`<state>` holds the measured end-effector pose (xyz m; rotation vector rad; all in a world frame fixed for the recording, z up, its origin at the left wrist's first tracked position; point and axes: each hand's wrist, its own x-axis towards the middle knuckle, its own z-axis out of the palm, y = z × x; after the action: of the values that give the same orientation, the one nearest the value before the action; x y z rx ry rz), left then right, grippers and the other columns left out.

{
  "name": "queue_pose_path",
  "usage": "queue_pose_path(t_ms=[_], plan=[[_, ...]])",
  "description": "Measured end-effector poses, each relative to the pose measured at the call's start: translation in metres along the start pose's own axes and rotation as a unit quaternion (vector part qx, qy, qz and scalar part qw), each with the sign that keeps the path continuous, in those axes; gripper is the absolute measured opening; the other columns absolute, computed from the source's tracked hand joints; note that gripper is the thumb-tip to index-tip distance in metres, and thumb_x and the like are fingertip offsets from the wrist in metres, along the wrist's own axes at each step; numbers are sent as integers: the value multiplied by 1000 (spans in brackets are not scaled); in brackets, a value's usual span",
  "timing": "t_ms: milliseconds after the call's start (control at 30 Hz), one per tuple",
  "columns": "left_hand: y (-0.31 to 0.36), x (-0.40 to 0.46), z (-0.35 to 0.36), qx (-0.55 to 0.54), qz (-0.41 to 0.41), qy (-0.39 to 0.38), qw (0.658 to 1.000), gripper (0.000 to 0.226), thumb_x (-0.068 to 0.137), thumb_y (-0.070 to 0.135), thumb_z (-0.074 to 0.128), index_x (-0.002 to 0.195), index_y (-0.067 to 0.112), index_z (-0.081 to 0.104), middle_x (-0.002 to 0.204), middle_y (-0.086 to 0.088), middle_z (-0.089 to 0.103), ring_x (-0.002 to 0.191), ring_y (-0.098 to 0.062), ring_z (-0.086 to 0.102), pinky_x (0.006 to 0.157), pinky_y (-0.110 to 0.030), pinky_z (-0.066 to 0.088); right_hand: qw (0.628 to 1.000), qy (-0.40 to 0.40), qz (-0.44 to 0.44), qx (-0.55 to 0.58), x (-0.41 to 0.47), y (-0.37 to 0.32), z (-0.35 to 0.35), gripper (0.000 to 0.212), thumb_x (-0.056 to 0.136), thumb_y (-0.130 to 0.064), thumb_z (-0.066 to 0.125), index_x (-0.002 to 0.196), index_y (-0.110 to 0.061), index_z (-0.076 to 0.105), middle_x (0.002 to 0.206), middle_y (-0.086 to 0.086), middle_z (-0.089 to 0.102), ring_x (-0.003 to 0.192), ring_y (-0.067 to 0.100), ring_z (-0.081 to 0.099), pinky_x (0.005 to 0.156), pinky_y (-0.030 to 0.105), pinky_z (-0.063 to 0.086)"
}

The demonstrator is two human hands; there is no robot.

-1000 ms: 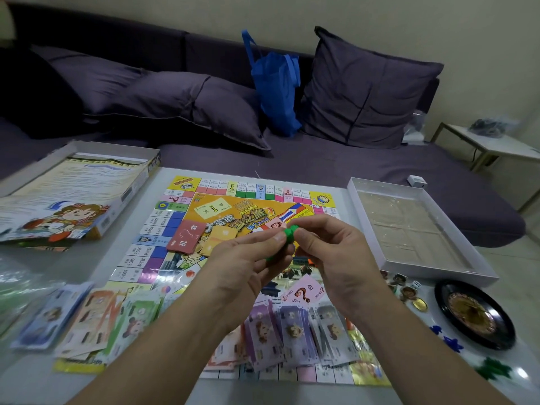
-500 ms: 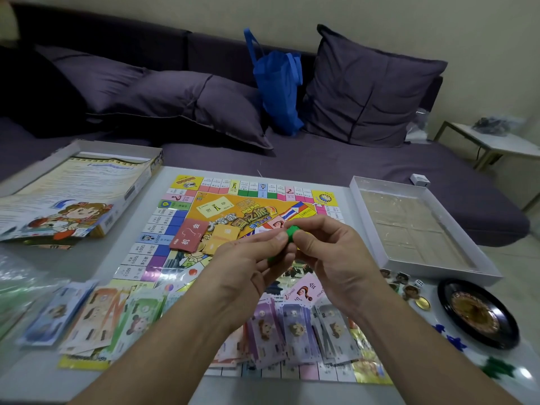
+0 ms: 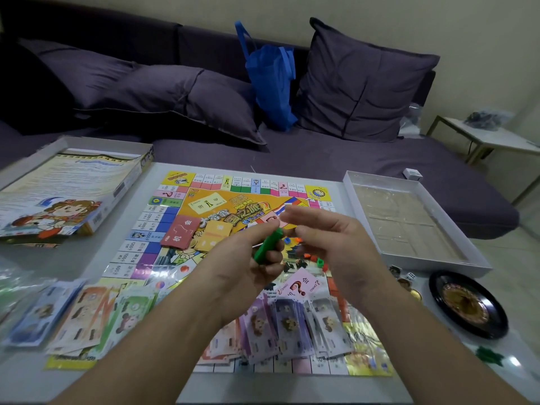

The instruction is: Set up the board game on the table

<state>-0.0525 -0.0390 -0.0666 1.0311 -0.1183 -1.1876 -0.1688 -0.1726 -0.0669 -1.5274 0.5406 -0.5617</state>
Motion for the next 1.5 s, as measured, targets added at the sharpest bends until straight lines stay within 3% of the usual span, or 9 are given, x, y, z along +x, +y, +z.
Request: queue_pose_path(t_ms=[100, 233, 400, 700, 900, 1033, 1167, 1333, 1500], plan=[[1, 2, -1, -4, -8, 9, 1000, 20, 97, 23, 70, 99, 3, 68, 76, -6, 58, 58, -11, 45, 49, -20, 37, 995, 97, 26, -14, 9, -4, -16, 30, 96, 8, 59, 111, -12, 77, 102, 4, 81, 94, 26, 74, 69, 33, 57], [1, 3, -1, 4, -3, 19, 1000, 17, 101, 20, 63, 94, 4, 64, 72, -6, 57, 55, -11, 39, 51, -21, 32, 958, 174, 59, -222, 19, 15, -38, 28, 95, 6, 60, 96, -18, 74, 90, 1, 78, 89, 18, 74, 62, 24, 53], [0, 6, 1, 14, 16, 37, 999, 15, 102, 18, 62, 99, 3, 62, 73, -8, 58, 55, -11, 36, 54, -23, 33, 857, 99, 65, -501, 26, 43, -44, 22, 92, -10, 70, 95, -31, 72, 96, -10, 71, 89, 9, 66, 75, 29, 58], [-2, 8, -8, 1, 30, 9, 999, 25, 101, 19, 65, 105, -5, 70, 89, -11, 66, 67, -15, 57, 61, -25, 56, 795, 51, 63, -601, 31, 54, -32, 25, 86, -4, 70, 94, -27, 72, 103, 0, 68, 91, 21, 62, 73, 36, 58], [0, 9, -13, 18, 41, 9, 999, 21, 99, 7, 65, 110, -9, 73, 86, -9, 73, 72, -15, 63, 65, -25, 60, 801, 71, 32, -593, 30, 53, -32, 17, 92, -17, 74, 102, -30, 72, 105, -5, 70, 92, 17, 63, 76, 35, 58], [1, 9, -14, 39, 52, 36, 997, 17, 99, 3, 65, 108, -8, 73, 92, -14, 75, 75, -18, 64, 62, -25, 59, 899, 98, 6, -427, 27, 37, -30, 19, 91, -9, 78, 98, -26, 76, 99, -8, 73, 87, 8, 70, 69, 16, 54], [0, 9, -15, 68, 67, 54, 994, 14, 98, 2, 67, 106, -6, 74, 96, -16, 75, 78, -19, 65, 64, -25, 59, 966, 70, -16, -248, 16, 18, -19, 32, 89, 6, 72, 88, -24, 81, 89, -3, 79, 85, 14, 75, 72, 28, 63], [-2, 7, -15, 84, 75, 60, 992, 14, 97, 1, 68, 105, -7, 74, 94, -17, 76, 75, -17, 68, 66, -25, 60, 985, 26, -45, -166, 6, 4, -5, 24, 90, 6, 73, 86, -16, 82, 83, 2, 78, 77, 14, 73, 68, 22, 56], [-1, 4, -17, 102, 85, 85, 987, 12, 97, 0, 67, 103, -9, 73, 93, -18, 74, 76, -20, 67, 65, -26, 61, 979, 47, -31, -194, 6, 12, -1, 24, 87, 1, 80, 90, -24, 81, 86, -3, 78, 81, 16, 76, 75, 32, 64]])
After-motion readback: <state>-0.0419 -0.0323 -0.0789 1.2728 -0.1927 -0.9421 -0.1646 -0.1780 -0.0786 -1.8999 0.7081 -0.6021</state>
